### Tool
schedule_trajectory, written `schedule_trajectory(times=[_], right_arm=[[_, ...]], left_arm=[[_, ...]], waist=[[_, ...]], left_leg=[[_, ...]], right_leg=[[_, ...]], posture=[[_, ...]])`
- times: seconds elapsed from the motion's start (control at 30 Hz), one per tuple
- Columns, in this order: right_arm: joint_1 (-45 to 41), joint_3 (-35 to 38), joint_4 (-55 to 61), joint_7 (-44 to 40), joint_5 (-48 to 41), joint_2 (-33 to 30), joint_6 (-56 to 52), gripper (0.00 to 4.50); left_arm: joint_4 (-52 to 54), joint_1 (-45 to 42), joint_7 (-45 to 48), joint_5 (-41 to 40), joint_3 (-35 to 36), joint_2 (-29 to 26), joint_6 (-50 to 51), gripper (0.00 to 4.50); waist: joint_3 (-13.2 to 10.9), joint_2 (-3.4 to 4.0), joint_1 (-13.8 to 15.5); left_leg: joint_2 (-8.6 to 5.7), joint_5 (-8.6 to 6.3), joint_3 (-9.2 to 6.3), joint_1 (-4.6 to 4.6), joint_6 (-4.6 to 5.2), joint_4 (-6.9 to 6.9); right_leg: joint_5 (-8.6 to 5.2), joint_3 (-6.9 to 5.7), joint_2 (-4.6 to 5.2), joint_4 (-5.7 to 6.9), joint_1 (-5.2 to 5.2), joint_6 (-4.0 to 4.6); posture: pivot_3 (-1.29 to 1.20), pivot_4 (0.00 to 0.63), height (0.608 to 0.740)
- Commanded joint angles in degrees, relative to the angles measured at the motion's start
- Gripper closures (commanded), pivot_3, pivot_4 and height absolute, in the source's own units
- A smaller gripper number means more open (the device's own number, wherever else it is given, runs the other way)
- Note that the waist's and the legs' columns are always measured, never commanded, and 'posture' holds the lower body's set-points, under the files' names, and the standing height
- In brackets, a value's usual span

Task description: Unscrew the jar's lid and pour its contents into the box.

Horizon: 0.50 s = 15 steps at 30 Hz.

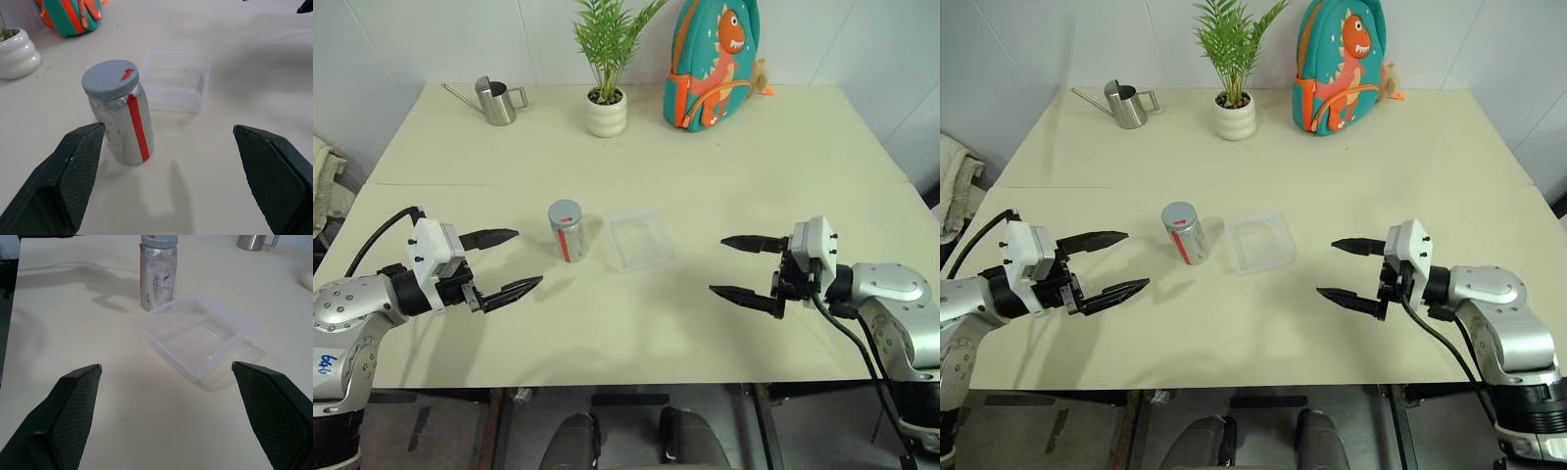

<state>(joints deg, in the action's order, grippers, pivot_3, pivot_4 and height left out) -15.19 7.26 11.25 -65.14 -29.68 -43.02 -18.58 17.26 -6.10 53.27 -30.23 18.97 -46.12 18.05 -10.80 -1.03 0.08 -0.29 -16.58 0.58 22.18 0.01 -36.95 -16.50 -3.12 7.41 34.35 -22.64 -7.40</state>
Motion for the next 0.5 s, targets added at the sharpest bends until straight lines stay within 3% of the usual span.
schedule_trajectory(times=[0.03, 0.3, 0.5], right_arm=[[-0.90, 1.05, 0.97, 0.34, -0.43, -0.59, 0.55, 0.00], [-4.86, -2.31, -4.05, 1.50, 1.93, 4.11, 3.59, 0.00], [-9.80, -6.13, -4.09, 2.73, 1.74, 10.16, 3.93, 0.00]], left_arm=[[0.88, -0.48, -0.28, 0.41, 0.15, 0.12, -1.39, 0.04], [5.76, 6.47, -8.43, 3.99, 2.49, 4.10, -1.55, 0.04], [17.56, 16.21, -26.70, 10.56, 2.19, 17.19, 0.33, 0.04]], waist=[[0.00, 0.00, -0.01], [0.00, 0.00, -0.30], [0.00, 0.00, -0.20]], left_leg=[[0.02, -0.06, 0.00, 0.01, 0.03, -0.08], [0.08, -0.19, 0.08, -0.04, 0.10, -0.14], [0.12, -0.23, 0.12, 0.00, 0.04, -0.16]], right_leg=[[0.00, 0.01, 0.00, 0.01, 0.01, 0.00], [0.01, 0.14, 0.03, 0.00, 0.03, -0.02], [0.04, 0.18, 0.08, 0.04, 0.03, -0.06]], posture=[[0.00, 0.150, 0.740], [0.00, 0.150, 0.740], [0.00, 0.150, 0.740]])
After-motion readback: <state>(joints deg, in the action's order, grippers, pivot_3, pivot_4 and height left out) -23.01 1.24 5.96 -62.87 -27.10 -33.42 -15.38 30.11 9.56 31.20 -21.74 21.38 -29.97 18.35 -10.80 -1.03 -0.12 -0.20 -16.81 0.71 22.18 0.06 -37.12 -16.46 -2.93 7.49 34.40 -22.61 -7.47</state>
